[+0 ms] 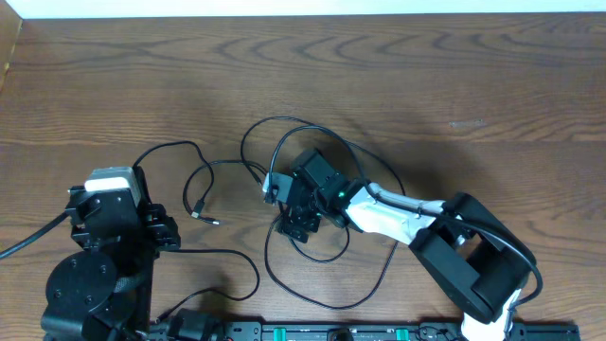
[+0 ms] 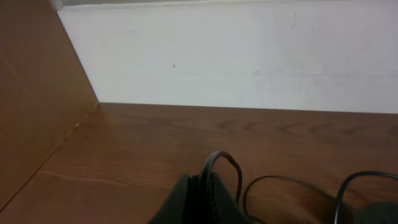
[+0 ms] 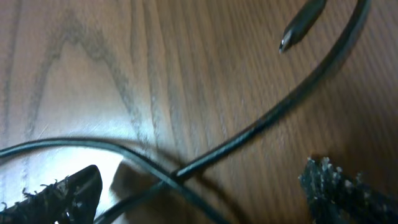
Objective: Untangle cables
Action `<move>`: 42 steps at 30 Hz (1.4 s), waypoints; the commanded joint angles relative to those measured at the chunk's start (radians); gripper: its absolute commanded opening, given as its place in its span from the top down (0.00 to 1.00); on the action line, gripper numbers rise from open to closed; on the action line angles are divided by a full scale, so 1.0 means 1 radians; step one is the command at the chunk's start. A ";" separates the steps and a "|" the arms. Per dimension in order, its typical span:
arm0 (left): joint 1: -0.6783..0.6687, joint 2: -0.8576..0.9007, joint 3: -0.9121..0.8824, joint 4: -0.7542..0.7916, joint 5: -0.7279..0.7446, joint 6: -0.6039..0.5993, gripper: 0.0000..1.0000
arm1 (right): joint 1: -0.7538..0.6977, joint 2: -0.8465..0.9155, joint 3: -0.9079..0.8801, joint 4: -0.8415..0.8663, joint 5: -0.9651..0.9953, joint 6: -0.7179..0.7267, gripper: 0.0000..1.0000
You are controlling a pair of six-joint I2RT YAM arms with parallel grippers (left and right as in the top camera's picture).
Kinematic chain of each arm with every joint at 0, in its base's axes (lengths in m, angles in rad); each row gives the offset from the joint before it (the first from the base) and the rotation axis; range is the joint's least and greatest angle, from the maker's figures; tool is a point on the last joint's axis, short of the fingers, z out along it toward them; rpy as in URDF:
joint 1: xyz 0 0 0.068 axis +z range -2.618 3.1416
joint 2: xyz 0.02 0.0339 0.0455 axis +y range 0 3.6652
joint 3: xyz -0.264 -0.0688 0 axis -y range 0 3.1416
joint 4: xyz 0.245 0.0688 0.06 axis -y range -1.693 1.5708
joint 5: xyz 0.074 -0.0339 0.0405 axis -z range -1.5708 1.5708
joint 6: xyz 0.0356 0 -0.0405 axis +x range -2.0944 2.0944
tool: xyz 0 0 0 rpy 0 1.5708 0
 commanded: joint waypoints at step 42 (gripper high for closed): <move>0.004 -0.002 -0.002 -0.019 -0.002 -0.009 0.93 | -0.268 -0.412 0.000 -0.032 0.179 0.125 0.99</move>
